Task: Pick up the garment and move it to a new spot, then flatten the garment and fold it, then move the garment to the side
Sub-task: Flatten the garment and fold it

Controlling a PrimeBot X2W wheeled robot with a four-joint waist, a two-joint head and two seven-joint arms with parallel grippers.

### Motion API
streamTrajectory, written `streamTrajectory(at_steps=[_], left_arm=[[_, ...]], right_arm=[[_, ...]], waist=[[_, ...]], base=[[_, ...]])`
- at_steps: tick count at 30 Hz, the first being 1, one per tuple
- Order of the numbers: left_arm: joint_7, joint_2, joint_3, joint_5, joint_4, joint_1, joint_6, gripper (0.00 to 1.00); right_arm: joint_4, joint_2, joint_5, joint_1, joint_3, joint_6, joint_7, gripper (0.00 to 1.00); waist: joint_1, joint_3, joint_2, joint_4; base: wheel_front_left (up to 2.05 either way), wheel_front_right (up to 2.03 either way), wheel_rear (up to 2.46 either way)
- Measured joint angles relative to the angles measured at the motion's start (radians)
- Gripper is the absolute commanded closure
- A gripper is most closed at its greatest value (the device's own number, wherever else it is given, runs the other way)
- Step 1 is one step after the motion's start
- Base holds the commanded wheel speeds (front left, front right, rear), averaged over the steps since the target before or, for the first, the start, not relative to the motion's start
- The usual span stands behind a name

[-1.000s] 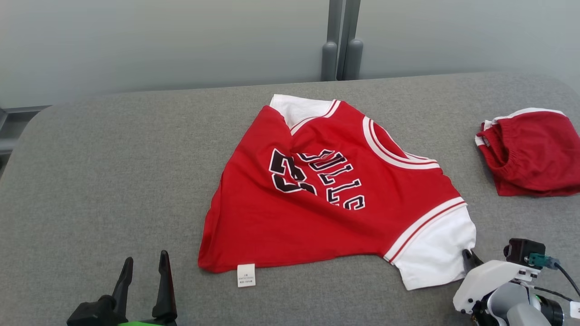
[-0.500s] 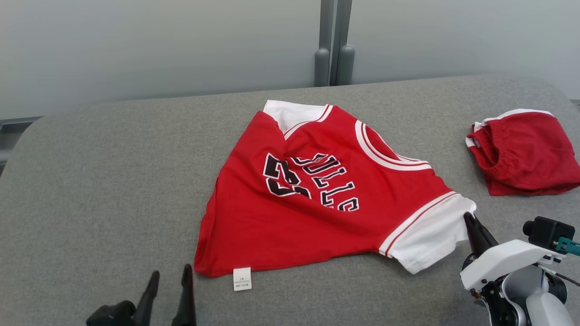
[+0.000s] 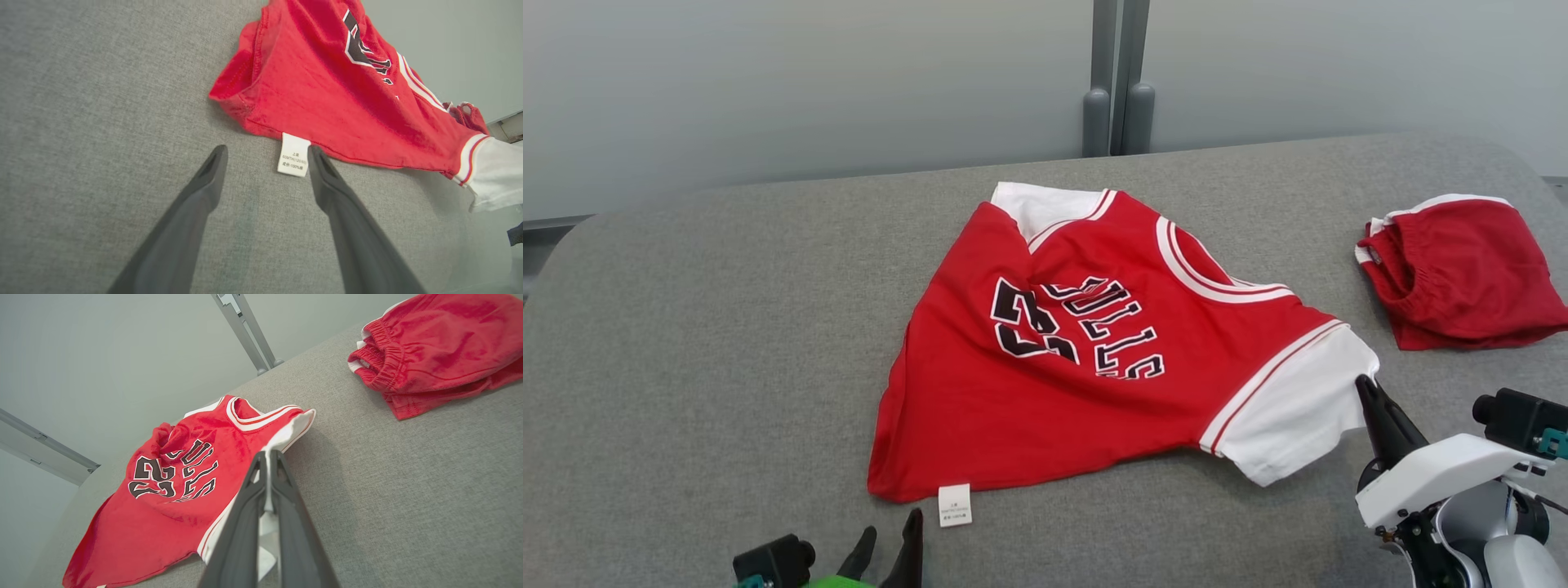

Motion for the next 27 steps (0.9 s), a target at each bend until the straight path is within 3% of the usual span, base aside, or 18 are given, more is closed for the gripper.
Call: streamTrajectory(at_steps=[18,19,21,23,24,27], left_arm=[[-0.064,-0.011,0.001,-0.150,0.303,-0.231,0.004,0.00],[-0.072,-0.011,-0.003,-0.157,0.314,-0.240,0.003,0.11],[-0.084,-0.012,-0.008,-0.186,0.331,-0.256,0.002,0.57],[-0.095,-0.012,-0.016,-0.203,0.347,-0.271,-0.001,0.90],[-0.100,-0.012,-0.022,-0.212,0.352,-0.276,-0.003,1.00],[-0.111,-0.012,-0.037,-0.227,0.362,-0.286,-0.009,1.00]], right_arm=[[-0.012,0.000,0.000,-0.008,0.011,0.000,0.007,1.00],[-0.012,0.000,0.000,-0.008,0.011,0.000,0.007,1.00],[-0.012,0.000,0.000,-0.009,0.010,0.000,0.007,1.00],[-0.012,0.000,-0.001,-0.012,0.010,0.000,0.007,1.00],[-0.012,0.000,-0.001,-0.013,0.010,0.000,0.004,1.00],[-0.012,0.000,-0.001,-0.017,0.010,0.000,0.004,1.00]], waist=[[0.0000,0.040,0.0000,-0.033],[0.0000,0.042,0.0000,-0.034],[0.0000,0.044,0.0000,-0.034],[0.0000,0.045,0.0000,-0.033],[0.0000,0.045,0.0000,-0.033],[0.0000,0.044,0.0000,-0.032]], base=[[0.00,0.00,0.00],[0.00,0.00,0.00],[0.00,0.00,0.00],[0.00,0.00,0.00],[0.00,0.00,0.00],[0.00,0.00,0.00]])
